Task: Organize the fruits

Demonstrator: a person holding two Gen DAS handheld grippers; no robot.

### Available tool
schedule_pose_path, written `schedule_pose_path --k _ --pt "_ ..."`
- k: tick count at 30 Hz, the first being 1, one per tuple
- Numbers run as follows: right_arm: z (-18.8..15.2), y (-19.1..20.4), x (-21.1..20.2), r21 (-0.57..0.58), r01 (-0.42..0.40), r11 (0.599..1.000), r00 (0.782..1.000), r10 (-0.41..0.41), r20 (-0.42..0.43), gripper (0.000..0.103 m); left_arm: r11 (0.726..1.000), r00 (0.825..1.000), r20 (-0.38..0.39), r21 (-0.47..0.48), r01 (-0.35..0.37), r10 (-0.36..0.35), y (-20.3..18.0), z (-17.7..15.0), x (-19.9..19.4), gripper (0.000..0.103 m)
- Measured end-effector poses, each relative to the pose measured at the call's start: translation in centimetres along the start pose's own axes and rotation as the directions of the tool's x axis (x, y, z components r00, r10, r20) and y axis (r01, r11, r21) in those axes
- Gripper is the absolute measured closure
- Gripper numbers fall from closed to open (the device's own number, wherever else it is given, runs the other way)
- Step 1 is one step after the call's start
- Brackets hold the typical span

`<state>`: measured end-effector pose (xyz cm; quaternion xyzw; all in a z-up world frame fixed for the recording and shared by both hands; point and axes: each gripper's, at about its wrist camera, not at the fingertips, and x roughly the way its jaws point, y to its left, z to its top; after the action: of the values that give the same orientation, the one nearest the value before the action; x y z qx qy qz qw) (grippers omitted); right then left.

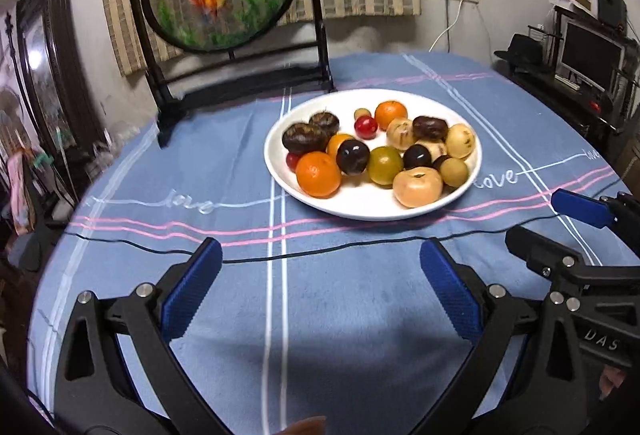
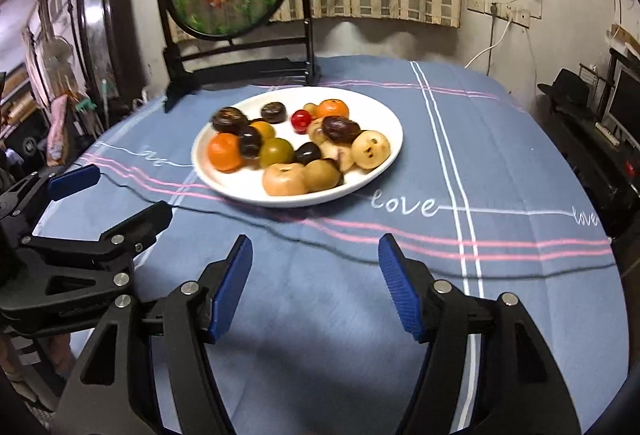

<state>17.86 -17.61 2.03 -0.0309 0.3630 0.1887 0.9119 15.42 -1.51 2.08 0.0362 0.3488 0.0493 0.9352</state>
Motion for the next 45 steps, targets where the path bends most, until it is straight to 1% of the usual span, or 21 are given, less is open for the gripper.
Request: schedule_pose_path --k 3,5,7,9,10,11,14,16,17,18,19,20,23,25,28,31,33,35,37,39,45 --pt "0.0 -0.9 1.7 0.04 -0.029 0.999 0.999 0.03 -0.018 0.035 0.996 0.997 -0.045 -0.068 0.064 -0.067 0.8 -0.7 2.4 0.002" --pt "-0.6 -1.3 2.7 0.057 -0.044 0.997 0.998 0.046 -0.041 0.035 0.996 0.995 -0.077 -0.067 0.054 -0.059 0.8 -1.2 3.6 0.002" --pt "-1.1 -1.5 3.7 0.052 -0.042 0.998 0.996 0.046 -0.08 0.035 0.998 0.994 -0.099 -0.044 0.036 -0.04 0.4 -1.6 4.2 0.002" --pt "-1.4 -1.6 4.1 0.056 -0.038 0.998 0.994 0.043 -0.099 0.035 0.999 0.993 -0.106 -0.016 0.045 -0.046 -0.2 -1.8 4.3 0.002" --pt "-1.5 -1.5 4.1 0.057 -0.041 0.998 0.993 0.047 -0.105 0.035 1.0 0.994 -0.103 -0.004 0.026 -0.027 -0.4 -1.8 4.1 0.002" --pt "-1.5 -1.5 4.1 0.058 -0.049 0.997 0.993 0.054 -0.105 0.035 1.0 0.995 -0.099 0.0 0.024 -0.024 -0.4 -1.8 4.0 0.002" --pt "-1.3 -1.5 3.2 0.055 -0.068 0.996 0.995 0.072 -0.073 0.035 0.998 0.994 -0.089 -0.022 0.059 -0.061 0.0 -1.6 3.5 0.002" --pt "-1.2 -1.4 2.7 0.051 -0.066 0.997 0.996 0.068 -0.051 0.031 0.995 0.992 -0.091 -0.04 0.087 -0.09 0.3 -1.5 3.3 0.002" --pt "-1.1 -1.4 2.5 0.05 -0.061 0.997 0.997 0.063 -0.042 0.023 0.995 0.991 -0.092 -0.046 0.093 -0.097 0.3 -1.5 3.4 0.002" --pt "-1.1 -1.4 2.4 0.051 -0.056 0.997 0.998 0.058 -0.036 0.011 0.994 0.99 -0.092 -0.052 0.099 -0.104 0.4 -1.5 3.4 0.002" --pt "-1.1 -1.5 2.1 0.055 -0.051 0.997 0.998 0.052 -0.023 0.006 0.993 0.99 -0.09 -0.053 0.107 -0.112 0.4 -1.4 3.4 0.002" --pt "-1.1 -1.4 1.8 0.057 -0.051 0.997 0.999 0.051 -0.008 0.003 0.992 0.989 -0.086 -0.051 0.114 -0.118 0.3 -1.4 3.3 0.002" --pt "-1.0 -0.9 0.9 0.031 -0.046 0.998 0.998 0.045 0.035 0.002 0.996 0.994 -0.072 -0.025 0.086 -0.087 -0.2 -1.4 2.9 0.002" --pt "-1.0 -0.6 0.7 0.014 -0.019 1.0 0.999 0.019 0.045 0.001 0.999 0.997 -0.065 -0.001 0.049 -0.049 -0.4 -1.3 2.8 0.002" --pt "-1.0 -0.7 1.0 0.018 -0.013 1.0 1.0 0.012 0.028 0.001 0.999 0.997 -0.067 0.01 0.032 -0.031 -0.5 -1.3 2.9 0.002" --pt "-1.0 -0.7 1.5 0.008 0.024 1.0 1.0 -0.024 -0.006 0.001 1.0 0.998 -0.056 0.026 -0.008 0.01 -0.6 -1.3 2.7 0.002" --pt "-1.1 -0.7 1.9 0.001 0.057 0.998 0.998 -0.057 -0.022 0.001 1.0 0.999 -0.044 0.022 -0.005 0.006 -0.3 -1.2 2.4 0.002" --pt "-1.2 -0.8 1.8 0.003 0.044 0.999 0.999 -0.044 -0.024 0.001 1.0 0.999 -0.037 0.011 0.005 -0.004 0.0 -1.1 2.2 0.002" --pt "-1.2 -0.6 1.7 0.002 0.028 1.0 0.999 -0.028 -0.021 0.001 1.0 1.0 -0.025 0.013 -0.002 0.002 0.0 -1.1 2.0 0.002" --pt "-1.2 -0.5 1.6 -0.006 0.028 1.0 0.999 -0.028 -0.016 0.001 1.0 1.0 -0.018 0.021 -0.018 0.018 -0.1 -1.0 1.9 0.002" --pt "-1.2 -0.4 1.5 -0.004 0.023 1.0 1.0 -0.023 -0.015 0.001 1.0 1.0 -0.017 0.017 -0.01 0.011 0.1 -1.0 1.7 0.002"
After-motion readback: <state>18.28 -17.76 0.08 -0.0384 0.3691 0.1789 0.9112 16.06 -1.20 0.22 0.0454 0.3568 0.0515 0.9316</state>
